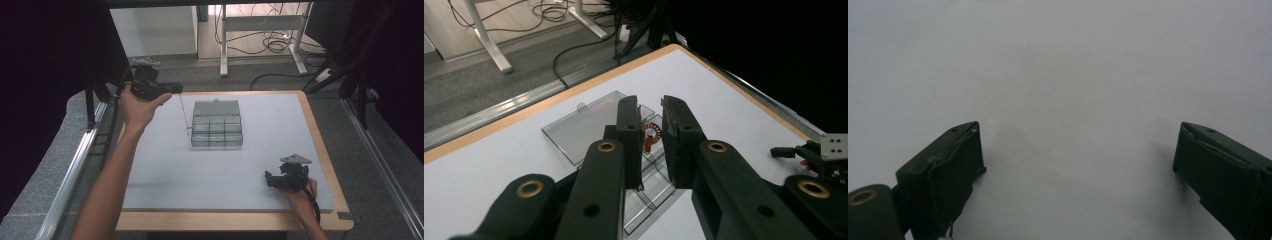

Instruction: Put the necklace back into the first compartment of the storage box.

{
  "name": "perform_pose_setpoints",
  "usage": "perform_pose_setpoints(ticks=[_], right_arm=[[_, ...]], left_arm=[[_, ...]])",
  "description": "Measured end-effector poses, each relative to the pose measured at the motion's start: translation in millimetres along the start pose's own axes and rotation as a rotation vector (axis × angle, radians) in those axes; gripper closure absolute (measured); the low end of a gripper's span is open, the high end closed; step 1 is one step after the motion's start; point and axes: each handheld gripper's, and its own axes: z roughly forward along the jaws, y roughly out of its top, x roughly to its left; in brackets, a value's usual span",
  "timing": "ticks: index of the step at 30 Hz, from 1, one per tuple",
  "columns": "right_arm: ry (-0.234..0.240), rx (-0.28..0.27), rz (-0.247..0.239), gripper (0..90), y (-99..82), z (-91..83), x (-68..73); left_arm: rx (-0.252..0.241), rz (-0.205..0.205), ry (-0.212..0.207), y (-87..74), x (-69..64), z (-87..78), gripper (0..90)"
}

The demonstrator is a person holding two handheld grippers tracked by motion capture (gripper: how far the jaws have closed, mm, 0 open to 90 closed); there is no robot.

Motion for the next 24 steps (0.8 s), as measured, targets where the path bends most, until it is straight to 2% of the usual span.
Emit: perform_pose_setpoints(ticks=[7, 24], right_arm=[[0.000, 0.000, -0.002, 5.7, -0.1, 0.0, -0.1], [-0.001, -0.001, -0.002, 5.8, -0.1, 0.1, 0.1]], left_arm=[[0.004, -0.004, 0.004, 9.1, 1.7, 13.9, 79.6], [0.020, 0.005, 0.021, 14.6, 7.9, 37.0, 79.6]])
